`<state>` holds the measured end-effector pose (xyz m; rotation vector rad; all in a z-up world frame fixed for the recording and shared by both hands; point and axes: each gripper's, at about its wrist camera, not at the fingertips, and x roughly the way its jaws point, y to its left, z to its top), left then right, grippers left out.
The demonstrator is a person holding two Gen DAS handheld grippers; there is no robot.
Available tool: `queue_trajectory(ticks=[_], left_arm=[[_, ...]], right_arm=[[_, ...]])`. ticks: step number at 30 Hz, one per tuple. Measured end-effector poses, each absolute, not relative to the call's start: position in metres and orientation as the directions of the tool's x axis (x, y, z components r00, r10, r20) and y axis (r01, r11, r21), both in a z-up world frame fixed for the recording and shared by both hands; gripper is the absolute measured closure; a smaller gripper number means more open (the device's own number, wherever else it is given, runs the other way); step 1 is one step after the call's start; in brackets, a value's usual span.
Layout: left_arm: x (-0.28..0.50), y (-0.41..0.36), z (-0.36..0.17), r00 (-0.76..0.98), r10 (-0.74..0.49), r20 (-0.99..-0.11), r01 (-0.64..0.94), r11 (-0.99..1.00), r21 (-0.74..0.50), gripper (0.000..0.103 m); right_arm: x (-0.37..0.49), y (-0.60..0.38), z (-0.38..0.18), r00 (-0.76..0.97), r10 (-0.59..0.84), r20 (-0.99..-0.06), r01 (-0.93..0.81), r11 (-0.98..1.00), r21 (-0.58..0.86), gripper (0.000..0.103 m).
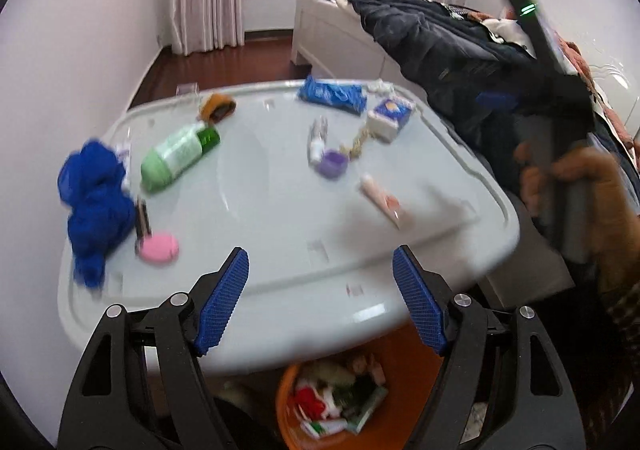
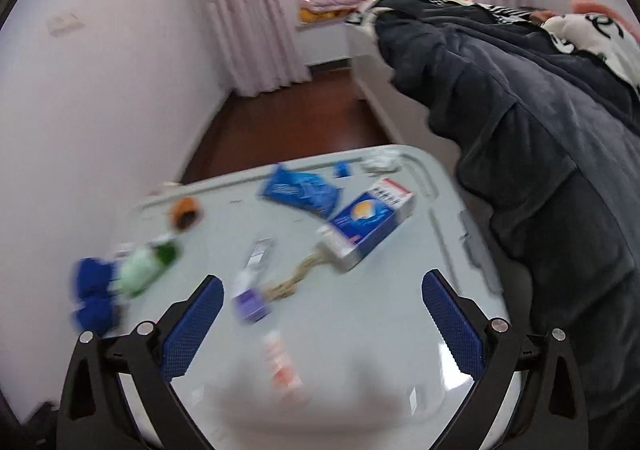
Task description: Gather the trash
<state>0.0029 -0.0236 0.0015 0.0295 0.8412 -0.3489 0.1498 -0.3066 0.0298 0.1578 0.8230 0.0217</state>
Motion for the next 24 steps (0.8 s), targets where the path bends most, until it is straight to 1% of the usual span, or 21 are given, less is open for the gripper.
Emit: queue_trajectory(ticks=[6, 11, 14, 17, 24], left_arm=[[0.044, -0.012, 0.007, 0.647, -0.31, -0.697, 0.275, 0.947, -0.166, 0.03], [0.055, 0.005, -0.005, 0.646, -0.301, -0.702, 0.235, 0.953, -0.192, 0.03], [0.056, 0.01, -0.006, 0.645, -0.309, -0.699, 0.227, 0.951, -0.211, 0.03], [0.056, 0.011, -0.005, 0.657, -0.298, -0.693, 0.226, 0.954, -0.196, 0.03], [0.062, 0.012, -0.007, 0.647, -0.286, -0.707, 0.214, 0.958, -0.191, 0.03]], right_arm=[[0.231, -0.295, -0.006, 0.621, -0.041, -0.783, 0.187, 0.978, 0.097, 0.005], [0.276, -0.285, -0.037, 0.528, -0.133, -0.839, 0.261, 0.965, 0.012, 0.005], [0.292, -0.287, -0.048, 0.488, -0.134, -0.862, 0.287, 0.958, 0.013, 0.005], [0.295, -0.292, -0.055, 0.471, -0.146, -0.87, 0.314, 0.95, 0.011, 0.004], [0.292, -0.288, -0.061, 0.454, -0.152, -0.878, 0.281, 0.959, -0.02, 0.005]])
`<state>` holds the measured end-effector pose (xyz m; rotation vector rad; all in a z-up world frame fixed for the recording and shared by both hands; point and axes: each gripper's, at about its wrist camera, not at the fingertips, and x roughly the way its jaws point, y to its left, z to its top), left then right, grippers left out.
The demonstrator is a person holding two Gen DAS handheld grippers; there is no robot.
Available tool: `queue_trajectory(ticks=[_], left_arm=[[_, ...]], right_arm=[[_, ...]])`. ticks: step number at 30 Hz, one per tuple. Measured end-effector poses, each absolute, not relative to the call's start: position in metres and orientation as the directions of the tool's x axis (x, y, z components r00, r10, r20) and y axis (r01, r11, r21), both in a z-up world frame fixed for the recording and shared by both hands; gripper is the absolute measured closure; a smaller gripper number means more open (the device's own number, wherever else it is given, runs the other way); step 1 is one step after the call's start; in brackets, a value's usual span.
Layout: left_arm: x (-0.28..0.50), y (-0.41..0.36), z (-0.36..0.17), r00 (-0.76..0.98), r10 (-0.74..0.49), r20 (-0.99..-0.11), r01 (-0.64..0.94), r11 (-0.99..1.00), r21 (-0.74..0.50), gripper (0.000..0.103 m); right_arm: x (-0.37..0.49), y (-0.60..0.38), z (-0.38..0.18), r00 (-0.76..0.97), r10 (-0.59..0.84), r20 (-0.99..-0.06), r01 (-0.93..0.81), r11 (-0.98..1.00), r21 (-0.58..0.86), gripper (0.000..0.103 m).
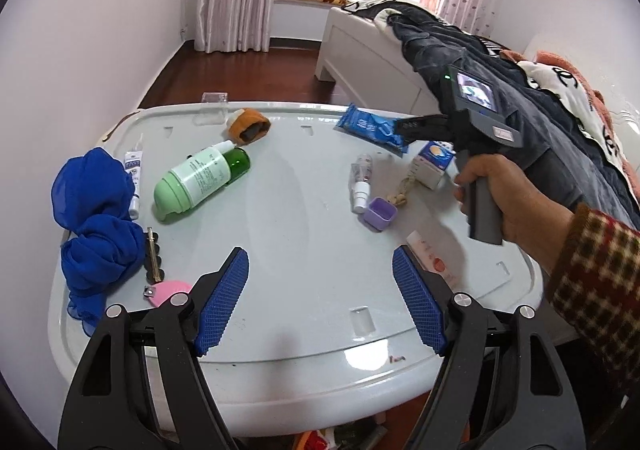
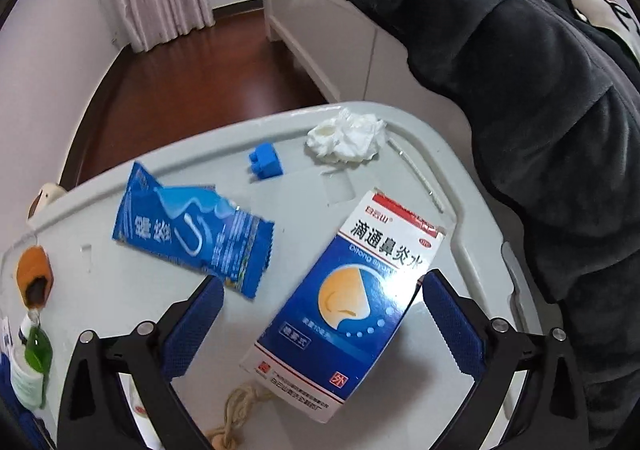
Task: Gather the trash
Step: 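Grasp the blue-and-white nasal spray box with the right tool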
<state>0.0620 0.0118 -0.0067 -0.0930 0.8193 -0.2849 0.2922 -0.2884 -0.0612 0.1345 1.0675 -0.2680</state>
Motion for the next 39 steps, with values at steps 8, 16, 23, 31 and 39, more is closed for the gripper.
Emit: queue_trajectory(ticks=[8, 16, 23, 31, 39], left_arm=[[0.141, 0.059, 0.005, 0.667, -0.243, -0.704, 0.17, 0.97, -0.174, 0.03], [0.191, 0.099, -0.01, 0.652, -0.226, -0.724, 0.145, 0.974, -0.174, 0.03], [0.184, 0.08, -0.018, 0.644, -0.263, -0.718, 0.209, 0.964, -0.165, 0.03], [0.17, 0.074, -0.02, 0.628, -0.275, -0.729, 0.261, 0.956, -0.135, 0.03], [0.167, 0.082, -0.01, 0.642, -0.314, -0.699, 0.246, 0.948, -0.2, 0.03]], right_arm=[[0.278, -0.298, -0.082, 0.443, -0.063, -0.894, 0.251, 0.966, 0.056, 0.005], [0.281, -0.304, -0.082, 0.456, -0.039, -0.889, 0.176, 0.983, 0.047, 0.005], [0.3, -0.303, -0.085, 0.437, -0.063, -0.897, 0.163, 0.987, 0.01, 0.004], [0.281, -0.292, -0.082, 0.474, -0.047, -0.88, 0.05, 0.998, -0.026, 0.026], [0.237, -0.292, -0.066, 0.483, 0.063, -0.873, -0.074, 0.997, 0.031, 0.039]])
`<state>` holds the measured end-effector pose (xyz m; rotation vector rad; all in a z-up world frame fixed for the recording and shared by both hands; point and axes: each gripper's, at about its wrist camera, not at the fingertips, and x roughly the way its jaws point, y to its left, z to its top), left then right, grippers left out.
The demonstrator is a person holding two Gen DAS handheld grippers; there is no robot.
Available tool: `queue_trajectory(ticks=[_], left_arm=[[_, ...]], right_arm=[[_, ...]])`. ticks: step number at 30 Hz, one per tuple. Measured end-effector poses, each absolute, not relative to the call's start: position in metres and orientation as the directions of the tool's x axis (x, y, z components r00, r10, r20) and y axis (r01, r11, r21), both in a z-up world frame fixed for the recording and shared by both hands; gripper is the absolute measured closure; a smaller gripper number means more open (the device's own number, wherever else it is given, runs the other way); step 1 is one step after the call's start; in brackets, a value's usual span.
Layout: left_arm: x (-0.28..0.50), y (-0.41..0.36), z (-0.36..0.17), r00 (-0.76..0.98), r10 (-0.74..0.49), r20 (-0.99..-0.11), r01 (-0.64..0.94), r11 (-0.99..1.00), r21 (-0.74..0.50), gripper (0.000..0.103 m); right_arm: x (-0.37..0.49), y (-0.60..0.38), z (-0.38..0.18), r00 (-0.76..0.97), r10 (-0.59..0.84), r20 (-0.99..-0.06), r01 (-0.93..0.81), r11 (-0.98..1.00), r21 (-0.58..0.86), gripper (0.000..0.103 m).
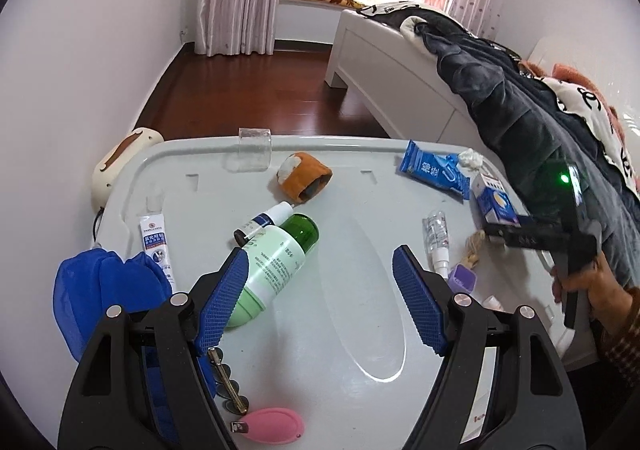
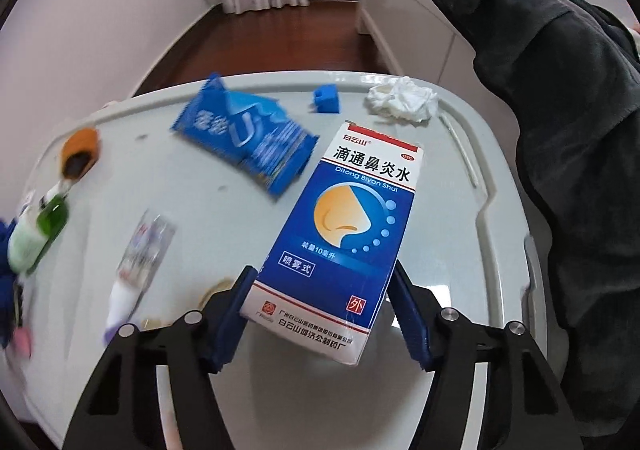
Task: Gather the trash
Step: 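Grasp the blue-and-white nasal spray box with the right tool, then grasp the green-capped roll-on bottle with the left tool while the right tool holds the box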
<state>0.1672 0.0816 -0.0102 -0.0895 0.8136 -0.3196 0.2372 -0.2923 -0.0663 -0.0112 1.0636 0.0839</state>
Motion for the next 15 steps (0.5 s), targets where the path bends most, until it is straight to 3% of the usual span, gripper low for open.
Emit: queue_trajectory(ticks=[11, 15], left_arm=[[0.173, 0.089, -0.029, 0.623, -0.288, -0.727, 0.277, 0.951, -0.139, 0.03], [0.189, 0.086, -0.048, 0.621, -0.199, -0.758, 0.278, 0.96, -0.025, 0.03]], right_arm=[[0.157, -0.289, -0.008, 0.504, 0.334, -0.796, -0.128, 0.941, 0.313, 0.039], [0.134, -0.272, 0.002, 0.51, 0.387, -0.768, -0.178, 0.921, 0.346, 0.039]])
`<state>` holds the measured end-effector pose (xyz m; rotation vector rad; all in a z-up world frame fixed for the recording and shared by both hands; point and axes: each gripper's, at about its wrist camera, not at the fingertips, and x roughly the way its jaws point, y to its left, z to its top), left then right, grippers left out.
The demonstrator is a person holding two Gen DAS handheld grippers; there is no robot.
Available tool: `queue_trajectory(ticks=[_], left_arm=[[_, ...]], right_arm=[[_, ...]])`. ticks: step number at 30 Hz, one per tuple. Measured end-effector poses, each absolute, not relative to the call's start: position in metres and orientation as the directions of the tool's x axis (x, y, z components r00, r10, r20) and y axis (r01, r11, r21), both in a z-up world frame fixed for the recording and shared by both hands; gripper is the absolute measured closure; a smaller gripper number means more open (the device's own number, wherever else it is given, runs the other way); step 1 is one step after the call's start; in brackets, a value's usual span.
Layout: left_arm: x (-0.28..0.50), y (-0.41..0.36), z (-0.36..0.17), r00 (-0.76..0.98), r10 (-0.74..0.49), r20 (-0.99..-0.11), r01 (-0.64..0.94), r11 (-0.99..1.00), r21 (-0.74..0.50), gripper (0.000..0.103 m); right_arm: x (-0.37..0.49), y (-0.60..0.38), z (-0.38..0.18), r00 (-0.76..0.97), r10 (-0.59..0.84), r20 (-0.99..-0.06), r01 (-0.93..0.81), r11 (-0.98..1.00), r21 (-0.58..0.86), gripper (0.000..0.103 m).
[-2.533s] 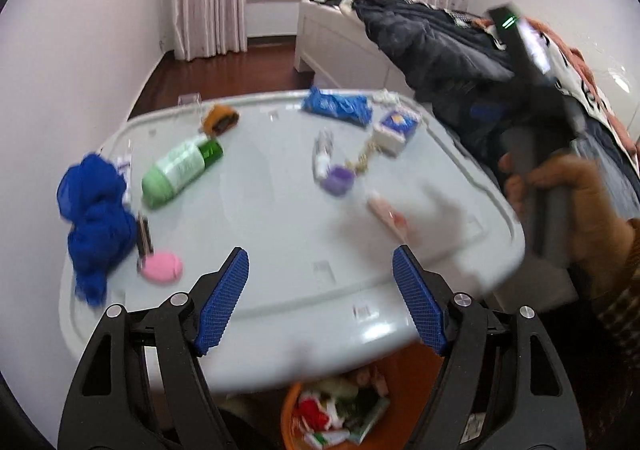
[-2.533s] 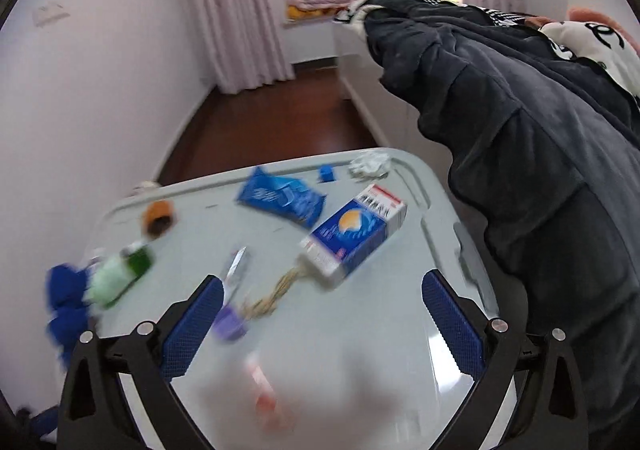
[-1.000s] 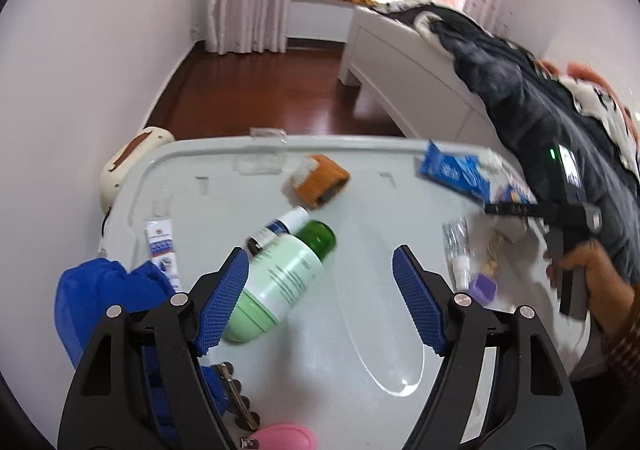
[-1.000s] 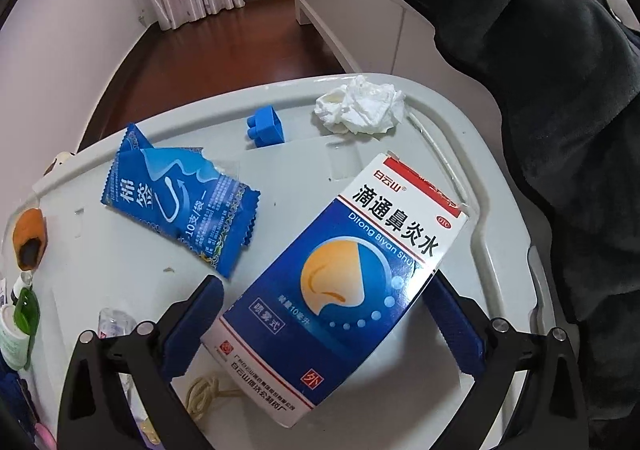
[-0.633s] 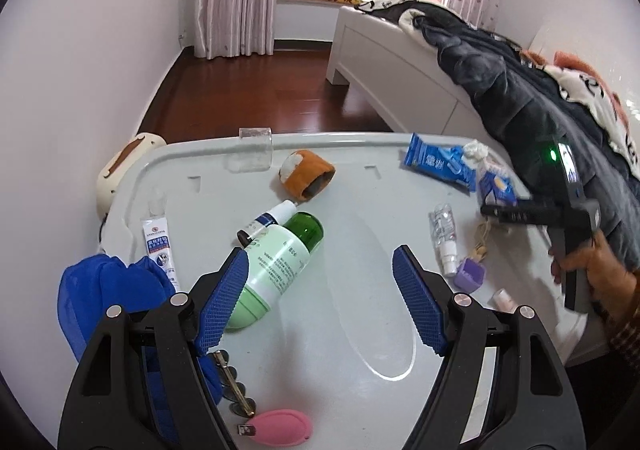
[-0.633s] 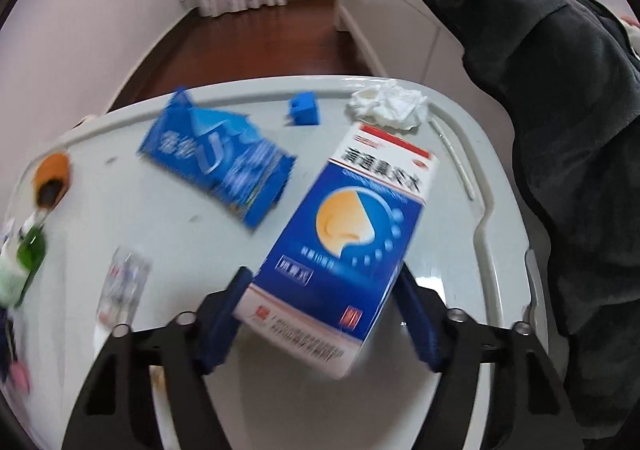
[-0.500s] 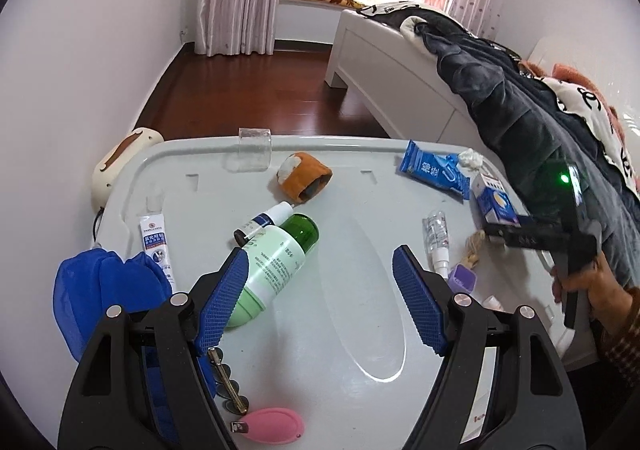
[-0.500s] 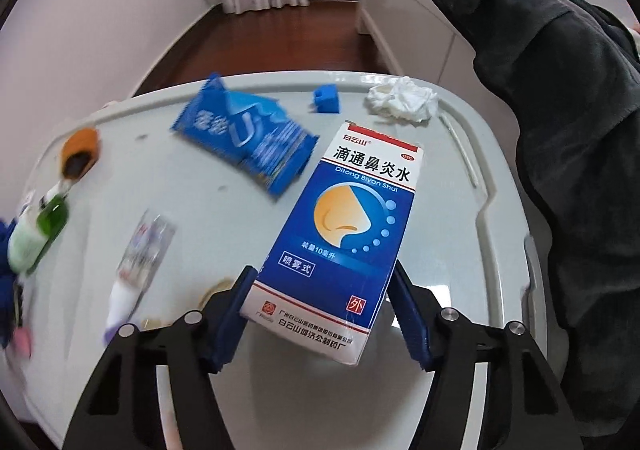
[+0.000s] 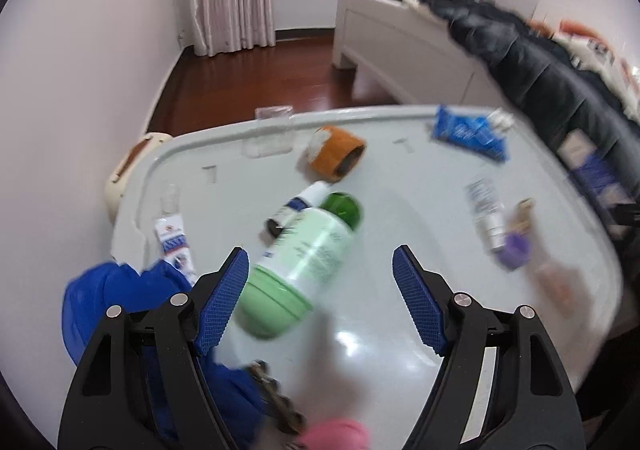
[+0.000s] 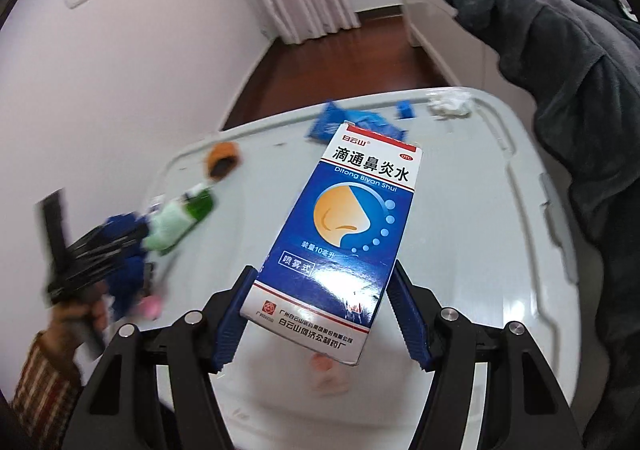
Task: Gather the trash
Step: 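Grasp the green-capped roll-on bottle with the left tool while the right tool holds the box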
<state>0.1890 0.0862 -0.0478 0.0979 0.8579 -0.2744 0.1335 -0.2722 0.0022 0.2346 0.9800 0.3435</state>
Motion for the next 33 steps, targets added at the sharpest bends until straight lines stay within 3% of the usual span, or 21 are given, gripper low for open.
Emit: queue_trajectory(ticks=[9, 13, 14, 15, 16, 27, 29, 33], left_arm=[[0.221, 0.076, -0.081, 0.545, -0.169, -0.822, 0.318, 0.948, 0.016, 0.03], [0.22, 0.076, -0.09, 0.501, -0.171, -0.849, 0.302, 0.953, -0.014, 0.05], [0.218, 0.076, -0.09, 0.497, -0.165, -0.852, 0.296, 0.955, -0.012, 0.05], [0.216, 0.075, -0.089, 0.493, -0.158, -0.856, 0.291, 0.957, -0.009, 0.05], [0.213, 0.073, -0.088, 0.485, -0.152, -0.861, 0.29, 0.957, -0.006, 0.051], [0.171, 0.059, -0.049, 0.519, -0.21, -0.829, 0.289, 0.955, -0.062, 0.051], [0.161, 0.054, -0.042, 0.527, -0.231, -0.818, 0.3, 0.951, -0.075, 0.051], [0.138, 0.046, -0.027, 0.552, -0.279, -0.786, 0.322, 0.941, -0.108, 0.051]], right_arm=[[0.12, -0.248, 0.009, 0.494, 0.437, -0.752, -0.269, 0.899, 0.345, 0.041], [0.121, -0.247, 0.008, 0.489, 0.442, -0.752, -0.28, 0.896, 0.344, 0.044], [0.121, -0.247, 0.006, 0.486, 0.439, -0.756, -0.282, 0.897, 0.339, 0.048], [0.122, -0.246, 0.004, 0.477, 0.439, -0.762, -0.283, 0.897, 0.339, 0.058], [0.123, -0.246, 0.001, 0.467, 0.443, -0.765, -0.282, 0.895, 0.346, 0.059], [0.124, -0.248, -0.009, 0.441, 0.424, -0.791, -0.292, 0.901, 0.321, 0.059], [0.122, -0.235, -0.02, 0.373, 0.412, -0.832, -0.35, 0.892, 0.285, 0.051], [0.105, -0.206, -0.031, 0.315, 0.448, -0.837, -0.468, 0.84, 0.274, 0.048]])
